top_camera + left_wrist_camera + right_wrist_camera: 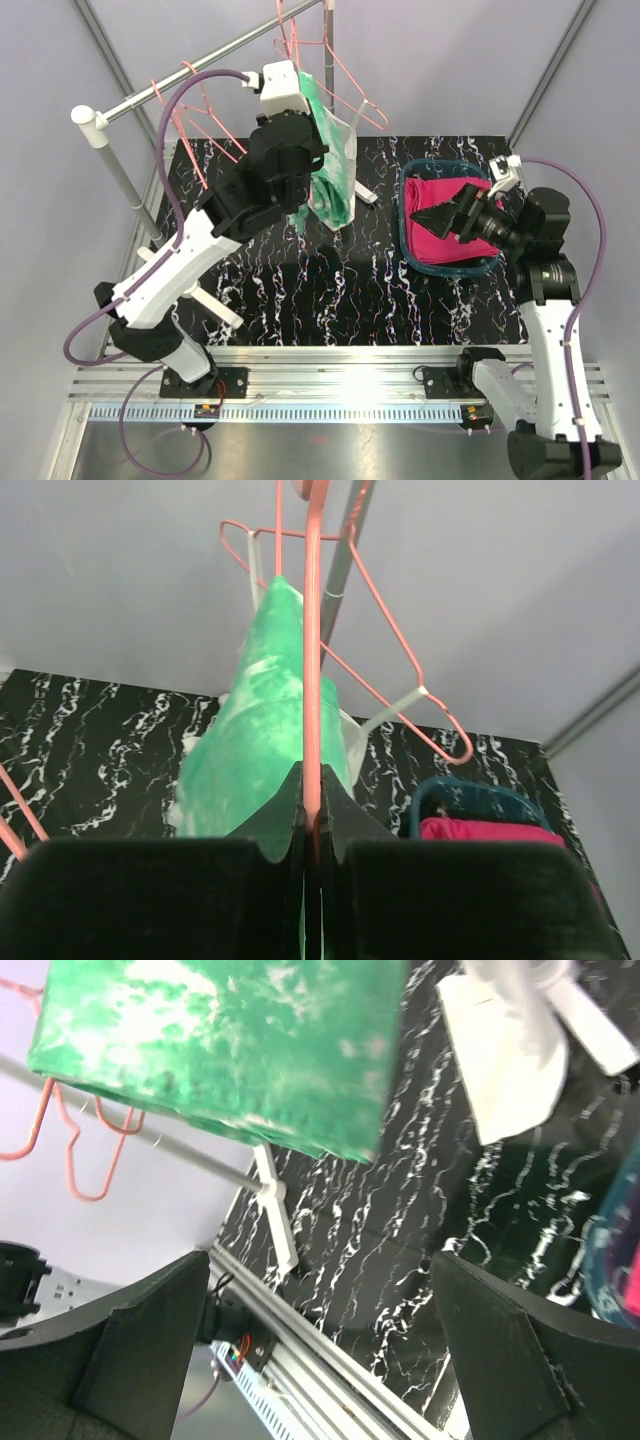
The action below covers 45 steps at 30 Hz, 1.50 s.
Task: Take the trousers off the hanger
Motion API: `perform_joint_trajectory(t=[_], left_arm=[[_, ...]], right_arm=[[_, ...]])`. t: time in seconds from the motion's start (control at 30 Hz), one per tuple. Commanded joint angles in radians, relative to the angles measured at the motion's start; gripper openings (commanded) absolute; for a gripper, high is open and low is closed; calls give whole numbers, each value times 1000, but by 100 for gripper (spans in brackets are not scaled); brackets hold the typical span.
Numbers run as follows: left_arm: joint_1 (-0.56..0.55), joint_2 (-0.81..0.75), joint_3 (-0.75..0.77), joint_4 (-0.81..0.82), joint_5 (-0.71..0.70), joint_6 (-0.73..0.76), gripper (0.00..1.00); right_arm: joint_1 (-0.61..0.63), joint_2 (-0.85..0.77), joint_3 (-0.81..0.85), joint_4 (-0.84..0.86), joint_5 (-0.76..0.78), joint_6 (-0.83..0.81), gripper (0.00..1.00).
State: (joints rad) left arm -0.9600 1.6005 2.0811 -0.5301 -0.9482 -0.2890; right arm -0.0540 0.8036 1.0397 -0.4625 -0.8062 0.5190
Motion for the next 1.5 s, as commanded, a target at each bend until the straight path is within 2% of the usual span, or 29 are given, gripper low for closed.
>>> perform_joint_trajectory(t=[0.0, 0.07, 0.1, 0.23, 0.37, 0.47, 0.63, 0.67, 0.73, 0.9, 1.0, 1.17, 1.3, 1.37, 1.47], left_arm=[[-32, -112, -3, 159, -3, -51, 0], [-46, -134, -23, 142, 17, -68, 0], [-61, -139, -29, 134, 22, -88, 0], [-75, -146, -38, 87, 86, -159, 0], [-83, -143, -36, 42, 104, -222, 0], [-95, -158, -53, 15, 108, -258, 0], [-103, -212, -108, 2, 129, -295, 0], [-105, -220, -118, 2, 135, -309, 0], [-103, -244, -148, -2, 153, -326, 0], [-106, -281, -197, -1, 198, -383, 0], [-105, -301, -223, 5, 204, -395, 0], [-106, -313, -216, -13, 226, -388, 0], [-105, -330, -225, -15, 229, -384, 0], [-106, -336, -230, -13, 224, -375, 0], [-106, -343, -228, -13, 218, -371, 0]], right_arm=[[116, 51, 95, 113, -51, 29, 99], [189, 78, 150, 119, -22, 15, 100], [266, 104, 173, 79, 40, -44, 99], [448, 137, 266, 8, 234, -207, 100], [581, 48, 166, 188, 384, -292, 99], [658, 43, 137, 199, 496, -352, 100], [807, 49, 65, 317, 662, -421, 100], [886, 60, 60, 330, 700, -441, 99], [966, 74, 49, 369, 861, -510, 99], [1155, 147, 36, 508, 1090, -640, 96], [1207, 204, 37, 565, 1182, -698, 92], [1218, 273, 40, 594, 1268, -775, 87], [1218, 292, 42, 581, 1233, -798, 82], [1218, 284, 40, 552, 1155, -801, 82], [1218, 279, 33, 535, 1118, -809, 83]])
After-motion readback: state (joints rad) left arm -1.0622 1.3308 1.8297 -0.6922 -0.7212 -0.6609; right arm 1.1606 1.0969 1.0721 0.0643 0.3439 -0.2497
